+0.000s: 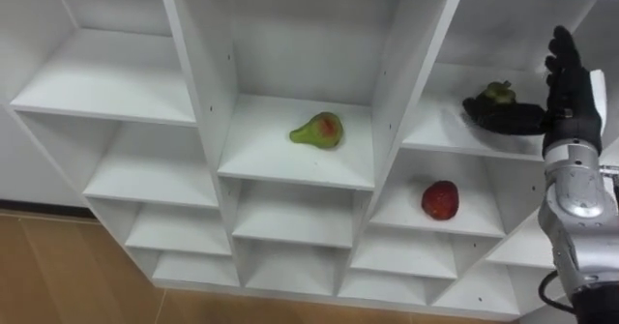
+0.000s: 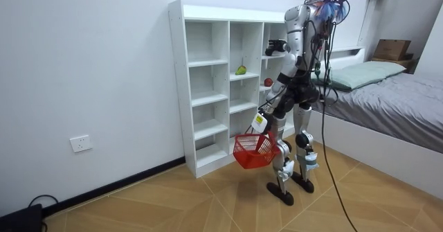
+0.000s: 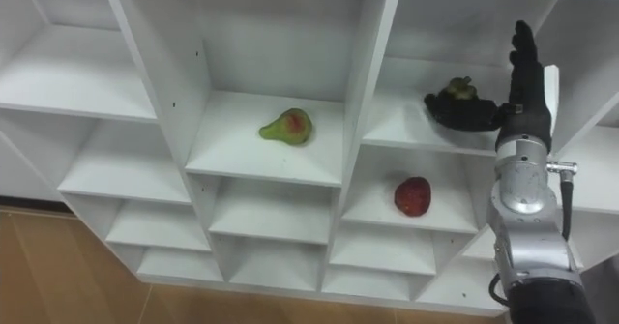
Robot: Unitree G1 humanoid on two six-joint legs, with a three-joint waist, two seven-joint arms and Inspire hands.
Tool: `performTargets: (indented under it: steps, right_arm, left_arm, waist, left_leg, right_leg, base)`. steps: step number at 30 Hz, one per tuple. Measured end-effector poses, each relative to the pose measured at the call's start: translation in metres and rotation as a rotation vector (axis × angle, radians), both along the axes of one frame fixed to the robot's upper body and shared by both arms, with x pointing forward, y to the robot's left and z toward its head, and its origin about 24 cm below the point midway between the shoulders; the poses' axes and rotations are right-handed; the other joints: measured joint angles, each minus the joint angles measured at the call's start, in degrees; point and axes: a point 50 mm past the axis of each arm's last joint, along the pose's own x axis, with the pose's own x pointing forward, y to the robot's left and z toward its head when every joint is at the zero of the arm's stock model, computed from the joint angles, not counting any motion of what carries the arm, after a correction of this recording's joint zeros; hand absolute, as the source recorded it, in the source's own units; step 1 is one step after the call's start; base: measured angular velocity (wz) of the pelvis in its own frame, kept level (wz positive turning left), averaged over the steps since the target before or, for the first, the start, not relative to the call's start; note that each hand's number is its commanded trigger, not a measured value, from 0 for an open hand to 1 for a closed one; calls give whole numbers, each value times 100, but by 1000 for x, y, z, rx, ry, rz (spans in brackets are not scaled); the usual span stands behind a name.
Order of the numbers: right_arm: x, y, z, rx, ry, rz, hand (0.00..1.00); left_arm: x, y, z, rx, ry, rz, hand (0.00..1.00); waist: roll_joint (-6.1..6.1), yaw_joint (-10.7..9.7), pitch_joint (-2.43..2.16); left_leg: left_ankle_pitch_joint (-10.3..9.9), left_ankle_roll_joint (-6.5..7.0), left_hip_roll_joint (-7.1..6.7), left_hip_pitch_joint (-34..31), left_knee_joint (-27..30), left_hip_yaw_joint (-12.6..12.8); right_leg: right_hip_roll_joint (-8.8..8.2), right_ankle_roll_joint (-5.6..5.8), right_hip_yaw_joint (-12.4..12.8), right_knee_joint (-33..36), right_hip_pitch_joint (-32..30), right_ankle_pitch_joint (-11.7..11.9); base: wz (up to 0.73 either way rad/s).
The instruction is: Collect fruits from the closet
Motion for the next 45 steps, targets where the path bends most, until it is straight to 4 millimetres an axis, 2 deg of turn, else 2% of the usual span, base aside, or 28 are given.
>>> performTargets:
  steps: [7, 12, 16, 25, 26, 27, 28, 31, 36, 45]
  right_arm:
    - [-1, 0, -11, 19, 75, 48, 0]
    - [-2, -3, -16, 22, 107, 63, 0]
    - [-1, -3, -21, 10, 137, 76, 0]
    - [-1, -3, -23, -36, 165, 107, 1]
    - [-1, -3, -23, -38, 167, 110, 53]
    - [-1, -3, -23, -40, 169, 112, 62]
    - [-1, -3, -23, -40, 170, 112, 100]
    - [-2, -5, -23, -60, 168, 111, 100]
    - [-3, -12, -19, -117, 170, 113, 100]
    - [-3, -14, -19, -170, 188, 119, 100]
  left_arm:
    - [-1, 0, 0, 12, 23, -23, 100]
    - [3, 2, 2, 22, 10, -29, 100]
    - [3, 4, 2, 34, 9, -31, 100]
    - [3, 6, 3, 24, 15, -44, 100]
    - [3, 6, 3, 23, 15, -44, 100]
    - [3, 6, 3, 23, 15, -44, 100]
    - [3, 6, 3, 23, 15, -44, 100]
    - [2, 6, 2, 23, 18, -44, 100]
    - [5, 6, 3, 26, 8, -45, 100]
    - [13, 7, 5, 31, -21, -49, 100]
  waist:
    - [-9, -18, -3]
    - [-91, 1, -20]
    - [-144, -6, 9]
    - [-100, -1, 17]
    - [-98, -1, 18]
    - [-97, -2, 18]
    - [-94, -6, 20]
    - [-76, -4, 35]
    - [-78, -19, 32]
    - [-123, -10, 0]
  left_leg:
    - [8, -8, -6, 1, 2, -7]
    - [18, -13, -3, 5, 6, -62]
    - [16, -13, -1, 11, 40, -71]
    - [15, -17, -9, 27, 83, -75]
    - [16, -18, -8, 28, 86, -76]
    - [17, -19, -8, 28, 88, -77]
    - [17, -20, -7, 35, 89, -76]
    - [16, -19, 0, 112, 78, -83]
    - [16, -22, 0, 114, 48, -89]
    - [19, -25, -3, 117, 60, -83]
  right_leg:
    - [3, 0, -44, 7, 17, 0]
    - [3, 0, -63, 8, 26, 0]
    - [8, -7, -70, 7, 57, 4]
    - [19, -23, -112, 7, 103, 14]
    - [20, -26, -119, 7, 108, 16]
    - [20, -27, -123, 7, 110, 16]
    - [20, -28, -124, 7, 113, 17]
    - [19, -29, -125, 5, 186, 18]
    - [21, -33, -116, 9, 190, 20]
    - [23, -35, -121, 10, 191, 21]
  base:
    - [1]
    - [2]
    - [1]
    - [1]
    - [0]
    - [0]
    - [0]
    - [0]
    - [0]
    - [0]
